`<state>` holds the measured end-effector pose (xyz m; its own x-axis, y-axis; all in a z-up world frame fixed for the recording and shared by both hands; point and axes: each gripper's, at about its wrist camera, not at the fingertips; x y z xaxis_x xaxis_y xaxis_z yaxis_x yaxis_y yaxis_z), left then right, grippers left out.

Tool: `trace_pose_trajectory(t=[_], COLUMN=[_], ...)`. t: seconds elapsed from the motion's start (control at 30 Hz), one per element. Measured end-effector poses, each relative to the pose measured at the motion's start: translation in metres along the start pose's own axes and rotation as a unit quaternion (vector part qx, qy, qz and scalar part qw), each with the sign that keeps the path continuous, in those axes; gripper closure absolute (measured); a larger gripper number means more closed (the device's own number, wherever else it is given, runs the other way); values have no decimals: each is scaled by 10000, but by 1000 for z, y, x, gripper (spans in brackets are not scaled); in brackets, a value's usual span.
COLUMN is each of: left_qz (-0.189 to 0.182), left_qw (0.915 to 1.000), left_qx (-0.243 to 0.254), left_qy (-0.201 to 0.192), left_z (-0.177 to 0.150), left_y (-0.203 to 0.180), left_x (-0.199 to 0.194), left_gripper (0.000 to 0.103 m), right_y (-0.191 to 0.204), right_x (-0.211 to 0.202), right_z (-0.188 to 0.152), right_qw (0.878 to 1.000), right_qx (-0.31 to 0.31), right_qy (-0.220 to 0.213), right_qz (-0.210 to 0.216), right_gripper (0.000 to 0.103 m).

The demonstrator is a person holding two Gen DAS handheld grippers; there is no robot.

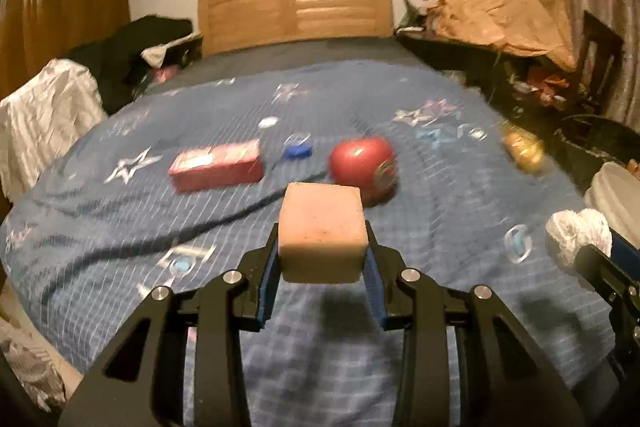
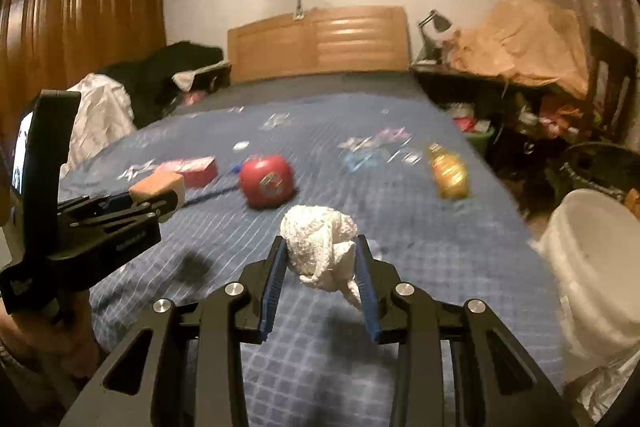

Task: Collect trash
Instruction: 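Carry the sponge block and tissue over the white bucket with both tools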

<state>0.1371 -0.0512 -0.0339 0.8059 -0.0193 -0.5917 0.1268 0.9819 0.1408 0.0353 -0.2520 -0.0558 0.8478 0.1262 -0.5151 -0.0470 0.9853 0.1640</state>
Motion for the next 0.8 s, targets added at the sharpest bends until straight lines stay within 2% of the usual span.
trace_pose_trajectory(t=[0.4, 0.8], left_qz=[-774, -1601], left_qw=[9939, 9746], left_qx=[556, 1302], left_qy=[-550, -865], left_z=[60, 104], left_y=[-104, -238], left_x=[-21, -29], left_gripper=[68, 68], right_y=[-98, -233], right_x=[-61, -129], right_z=[45, 59], right_qw=[9921, 9714], right_qx=[374, 679], right_qy=[-680, -815], right_qz=[-989, -2123], right_gripper=[67, 67])
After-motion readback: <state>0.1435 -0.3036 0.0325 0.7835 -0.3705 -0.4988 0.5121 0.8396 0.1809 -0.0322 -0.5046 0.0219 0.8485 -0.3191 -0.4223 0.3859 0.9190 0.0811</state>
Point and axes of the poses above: each gripper's, at about its wrist camera, not at the fingertips, and x roughly the way its jaws point, y to its left, z to its top, and after that the axes turned 5 degrees about x, right-handed
